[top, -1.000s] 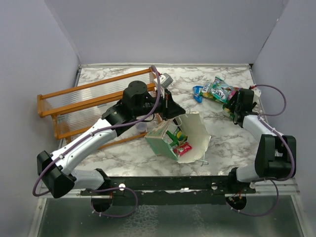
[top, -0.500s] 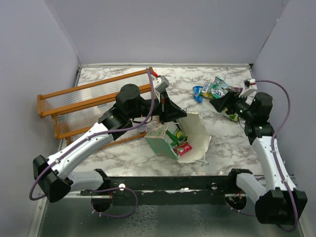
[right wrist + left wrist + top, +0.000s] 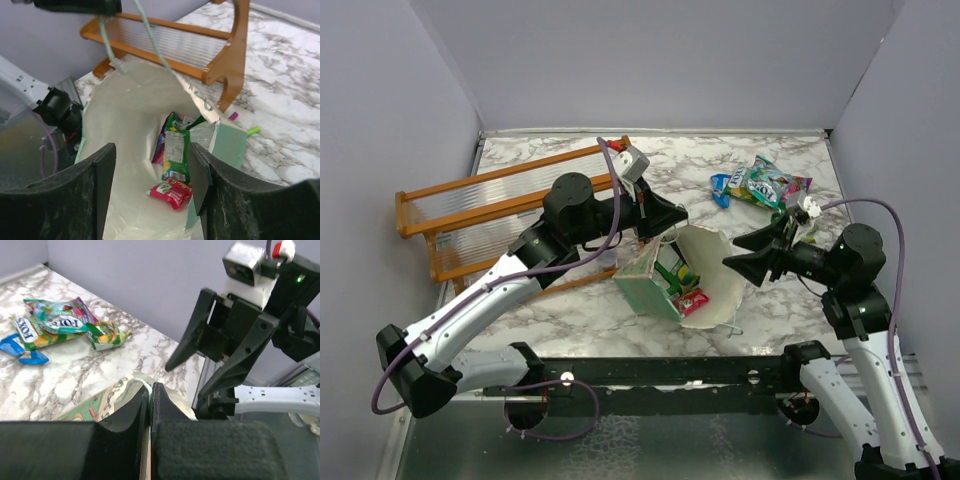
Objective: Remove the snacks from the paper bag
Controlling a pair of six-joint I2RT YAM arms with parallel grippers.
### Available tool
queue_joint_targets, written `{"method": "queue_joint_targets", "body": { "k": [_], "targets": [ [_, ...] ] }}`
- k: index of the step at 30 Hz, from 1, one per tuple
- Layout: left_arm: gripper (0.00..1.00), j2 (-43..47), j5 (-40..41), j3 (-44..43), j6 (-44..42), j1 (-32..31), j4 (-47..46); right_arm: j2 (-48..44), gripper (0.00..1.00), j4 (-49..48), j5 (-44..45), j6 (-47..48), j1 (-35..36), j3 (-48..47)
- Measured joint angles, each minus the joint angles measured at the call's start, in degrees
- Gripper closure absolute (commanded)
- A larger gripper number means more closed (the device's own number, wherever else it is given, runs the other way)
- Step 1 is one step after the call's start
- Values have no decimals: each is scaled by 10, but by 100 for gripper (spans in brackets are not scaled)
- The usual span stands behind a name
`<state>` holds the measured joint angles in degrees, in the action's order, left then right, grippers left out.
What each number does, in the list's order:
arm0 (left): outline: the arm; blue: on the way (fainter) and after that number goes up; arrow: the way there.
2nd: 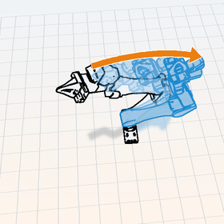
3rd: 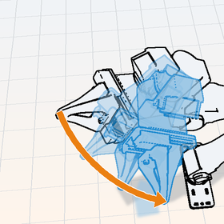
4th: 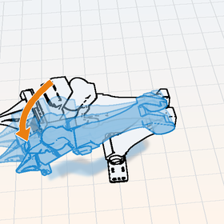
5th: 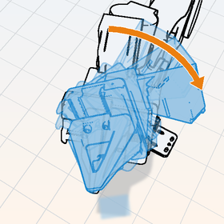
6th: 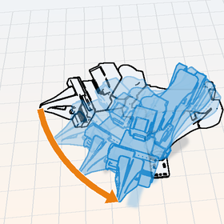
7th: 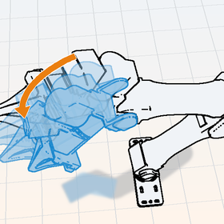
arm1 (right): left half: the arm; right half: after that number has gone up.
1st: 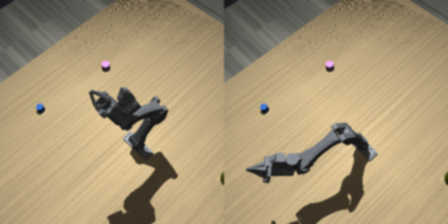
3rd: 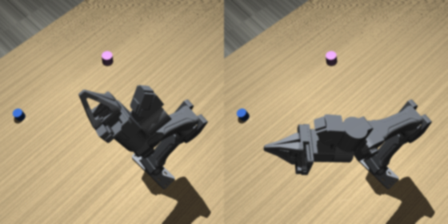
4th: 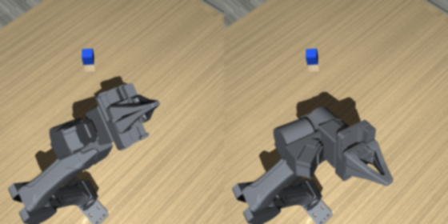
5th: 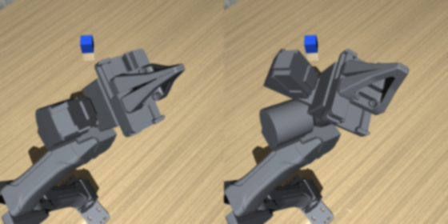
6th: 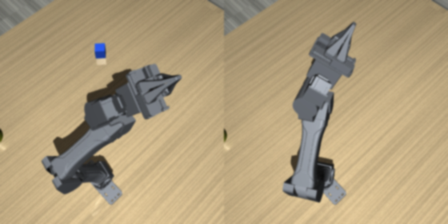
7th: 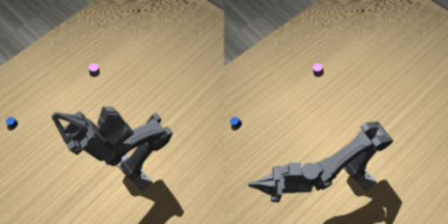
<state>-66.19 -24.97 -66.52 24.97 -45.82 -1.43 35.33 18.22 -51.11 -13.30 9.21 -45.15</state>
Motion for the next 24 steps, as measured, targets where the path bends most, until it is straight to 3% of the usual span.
{"method": "queue_joint_targets", "body": {
  "k": [6, 12, 20, 24],
  "targets": [
    [100, 18, 44, 0, -11, 0, 5, 3, 45, -7, -23, 5, 31, 19],
    [100, 17, 55, -2, -11, 0, 11, 57, 48, 18, 25, 41, 111, 1],
    [100, 9, 62, -13, -12, 0, 22, 150, 48, 28, 230, 48, 344, -16],
    [100, 9, 60, -13, -15, 0, 24, 171, 50, 27, 342, 39, 415, -14]
  ]
}}
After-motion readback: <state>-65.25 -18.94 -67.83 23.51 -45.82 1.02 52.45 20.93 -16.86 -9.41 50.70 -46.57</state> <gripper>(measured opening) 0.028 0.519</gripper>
